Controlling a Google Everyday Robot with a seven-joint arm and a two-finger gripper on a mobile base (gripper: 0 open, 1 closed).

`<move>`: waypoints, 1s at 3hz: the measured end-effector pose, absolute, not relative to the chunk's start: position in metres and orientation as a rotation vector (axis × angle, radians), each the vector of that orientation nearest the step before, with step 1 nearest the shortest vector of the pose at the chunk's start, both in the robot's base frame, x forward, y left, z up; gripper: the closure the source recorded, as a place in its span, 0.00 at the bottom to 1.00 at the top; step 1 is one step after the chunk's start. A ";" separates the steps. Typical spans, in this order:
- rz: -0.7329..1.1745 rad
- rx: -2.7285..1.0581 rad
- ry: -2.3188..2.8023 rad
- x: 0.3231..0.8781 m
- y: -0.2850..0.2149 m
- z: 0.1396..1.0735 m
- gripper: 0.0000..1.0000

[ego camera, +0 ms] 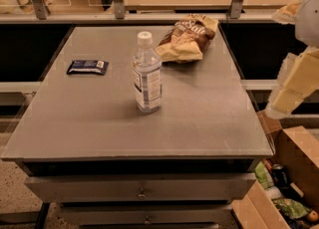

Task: Move blue plastic bottle near brown chip bag

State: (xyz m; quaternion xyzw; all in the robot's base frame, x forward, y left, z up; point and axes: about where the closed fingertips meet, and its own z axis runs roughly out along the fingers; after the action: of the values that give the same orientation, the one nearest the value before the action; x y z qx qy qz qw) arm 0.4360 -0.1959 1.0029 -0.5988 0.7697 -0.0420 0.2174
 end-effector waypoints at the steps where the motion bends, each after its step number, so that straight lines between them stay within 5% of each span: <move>1: 0.072 -1.580 2.048 0.435 -0.150 0.995 0.00; 3: 0.287 -1.459 1.896 0.449 -0.073 0.981 0.00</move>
Offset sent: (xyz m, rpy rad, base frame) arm 0.0097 0.1371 -0.0221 0.5010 -0.0696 0.0839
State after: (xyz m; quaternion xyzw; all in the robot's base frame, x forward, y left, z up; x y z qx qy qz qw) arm 0.4494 -0.0732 0.9815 -0.5655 0.7347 0.1111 0.3580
